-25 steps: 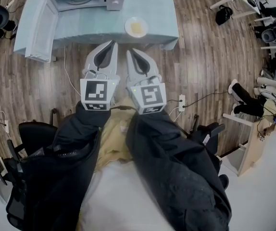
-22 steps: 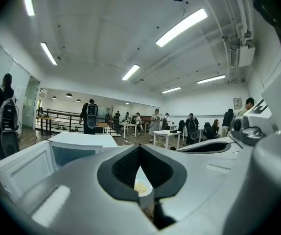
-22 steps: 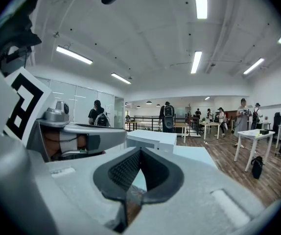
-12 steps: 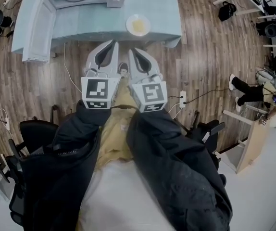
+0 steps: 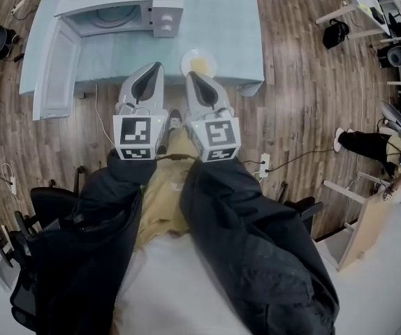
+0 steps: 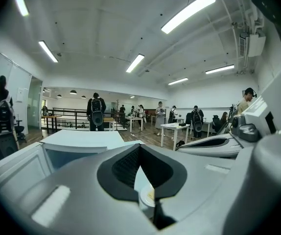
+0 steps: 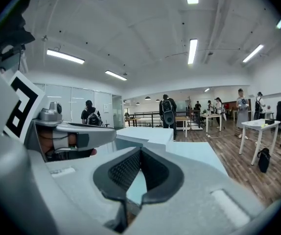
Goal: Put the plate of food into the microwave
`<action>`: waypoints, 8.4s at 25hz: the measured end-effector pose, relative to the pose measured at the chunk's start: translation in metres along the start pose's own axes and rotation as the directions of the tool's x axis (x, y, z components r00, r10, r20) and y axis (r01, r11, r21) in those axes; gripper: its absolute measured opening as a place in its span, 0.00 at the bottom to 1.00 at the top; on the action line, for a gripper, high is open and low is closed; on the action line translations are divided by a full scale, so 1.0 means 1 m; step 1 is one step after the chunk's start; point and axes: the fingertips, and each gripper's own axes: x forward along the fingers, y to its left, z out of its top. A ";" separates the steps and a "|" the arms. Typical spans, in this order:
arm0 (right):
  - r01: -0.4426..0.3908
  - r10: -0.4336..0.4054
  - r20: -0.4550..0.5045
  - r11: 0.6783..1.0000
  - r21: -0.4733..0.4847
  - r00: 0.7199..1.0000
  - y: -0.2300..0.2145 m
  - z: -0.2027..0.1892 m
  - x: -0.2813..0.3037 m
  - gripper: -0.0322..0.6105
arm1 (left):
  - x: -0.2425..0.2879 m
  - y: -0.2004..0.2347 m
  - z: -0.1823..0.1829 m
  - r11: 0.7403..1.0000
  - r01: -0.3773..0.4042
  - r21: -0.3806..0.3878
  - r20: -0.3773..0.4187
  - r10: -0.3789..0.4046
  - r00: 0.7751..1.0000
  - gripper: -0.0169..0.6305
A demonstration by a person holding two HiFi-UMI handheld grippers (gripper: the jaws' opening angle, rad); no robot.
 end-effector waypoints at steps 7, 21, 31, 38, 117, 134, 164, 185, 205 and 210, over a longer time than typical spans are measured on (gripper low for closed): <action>-0.027 0.029 -0.057 0.999 0.042 0.998 -0.039 -0.010 0.043 0.05 | 0.052 0.008 -0.025 1.000 -0.007 -0.031 -0.105 0.003 0.995 0.02; -0.001 0.038 -0.195 0.983 0.184 0.980 -0.116 -0.075 0.077 0.05 | 0.109 0.020 -0.106 0.997 -0.038 -0.072 -0.355 0.010 0.935 0.02; 0.083 0.011 -0.342 0.962 0.260 0.940 -0.133 -0.137 0.084 0.05 | 0.115 0.022 -0.176 0.993 -0.026 -0.112 -0.502 -0.034 0.864 0.02; 0.224 -0.053 -0.454 0.917 0.330 0.889 -0.136 -0.189 0.074 0.05 | 0.113 0.030 -0.213 0.987 0.048 -0.153 -0.575 -0.128 0.808 0.02; 0.076 0.397 -0.151 0.199 0.977 0.905 -0.020 -0.276 0.142 0.07 | 0.052 0.110 -0.269 0.964 -0.087 -0.250 -0.649 -0.101 0.754 0.02; 0.000 0.489 -0.074 0.149 0.989 0.869 0.077 -0.235 0.251 0.07 | 0.021 0.206 -0.275 0.936 -0.189 -0.298 -0.645 -0.052 0.762 0.02; 0.005 0.292 -0.031 0.088 0.996 0.956 0.085 -0.196 0.423 0.07 | 0.004 0.259 -0.303 0.914 -0.200 -0.354 -0.652 -0.088 0.753 0.02; -0.022 0.387 -0.058 0.197 0.980 0.920 0.104 -0.195 0.393 0.20 | 0.001 0.247 -0.289 0.910 -0.189 -0.370 -0.628 -0.095 0.773 0.02; -0.327 0.416 -0.127 0.840 0.434 0.901 0.104 -0.047 0.284 0.04 | 0.071 0.244 -0.132 0.965 -0.086 -0.247 -0.365 -0.011 0.931 0.02; -0.331 0.354 -0.069 0.916 0.226 0.933 0.096 0.008 0.267 0.04 | 0.087 0.240 -0.070 0.977 -0.061 -0.203 -0.239 0.011 0.971 0.02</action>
